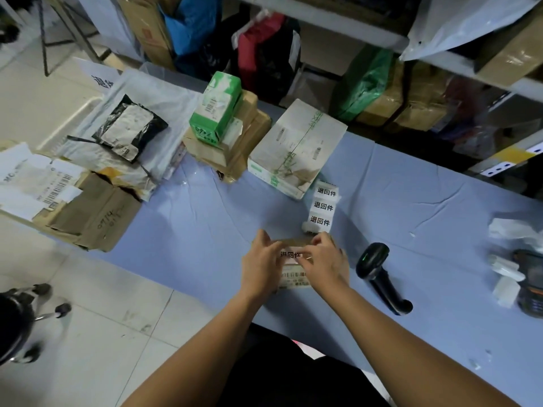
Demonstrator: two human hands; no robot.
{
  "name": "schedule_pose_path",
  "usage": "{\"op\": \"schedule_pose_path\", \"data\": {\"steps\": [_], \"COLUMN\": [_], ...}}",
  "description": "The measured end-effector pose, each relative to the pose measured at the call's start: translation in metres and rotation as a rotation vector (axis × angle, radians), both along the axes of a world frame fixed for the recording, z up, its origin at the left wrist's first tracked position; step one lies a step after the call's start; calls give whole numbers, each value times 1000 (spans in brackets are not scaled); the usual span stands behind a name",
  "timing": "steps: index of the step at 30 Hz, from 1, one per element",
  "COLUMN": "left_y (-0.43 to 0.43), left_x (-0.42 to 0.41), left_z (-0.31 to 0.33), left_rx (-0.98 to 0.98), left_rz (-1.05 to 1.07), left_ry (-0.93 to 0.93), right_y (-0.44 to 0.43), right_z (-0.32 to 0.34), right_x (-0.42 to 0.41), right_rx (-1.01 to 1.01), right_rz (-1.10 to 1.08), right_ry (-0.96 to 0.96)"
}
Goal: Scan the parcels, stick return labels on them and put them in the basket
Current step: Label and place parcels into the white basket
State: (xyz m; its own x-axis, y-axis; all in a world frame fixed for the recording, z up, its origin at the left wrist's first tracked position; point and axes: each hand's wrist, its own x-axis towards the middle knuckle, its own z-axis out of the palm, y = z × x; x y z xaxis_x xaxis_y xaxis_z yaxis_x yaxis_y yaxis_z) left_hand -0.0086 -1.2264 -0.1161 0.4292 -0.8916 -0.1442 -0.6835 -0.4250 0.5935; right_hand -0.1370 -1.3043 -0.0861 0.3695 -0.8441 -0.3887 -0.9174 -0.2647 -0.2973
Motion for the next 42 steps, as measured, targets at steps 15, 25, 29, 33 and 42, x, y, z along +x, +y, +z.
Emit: {"op": "schedule_pose_path", "data": {"steps": [15,25,29,33,42], "left_y": [33,95,150,208,351], "left_x": [2,62,114,186,365], "left_z": [14,105,147,188,233], "left_rx": [84,-367,-528,-665,-662], "left_rz": [562,610,669,696,688], "left_ry": [478,338,274,197,100], "right_y": [4,41,84,132,265], "right_z": [9,71,115,163,206], "right_x": [-37,23,85,162,342], "right_rx": [198,102,72,29,33], "right_rz": [-288,-218,-126,-45,86], "right_ry": [-129,-594,-704,-799,-837]}}
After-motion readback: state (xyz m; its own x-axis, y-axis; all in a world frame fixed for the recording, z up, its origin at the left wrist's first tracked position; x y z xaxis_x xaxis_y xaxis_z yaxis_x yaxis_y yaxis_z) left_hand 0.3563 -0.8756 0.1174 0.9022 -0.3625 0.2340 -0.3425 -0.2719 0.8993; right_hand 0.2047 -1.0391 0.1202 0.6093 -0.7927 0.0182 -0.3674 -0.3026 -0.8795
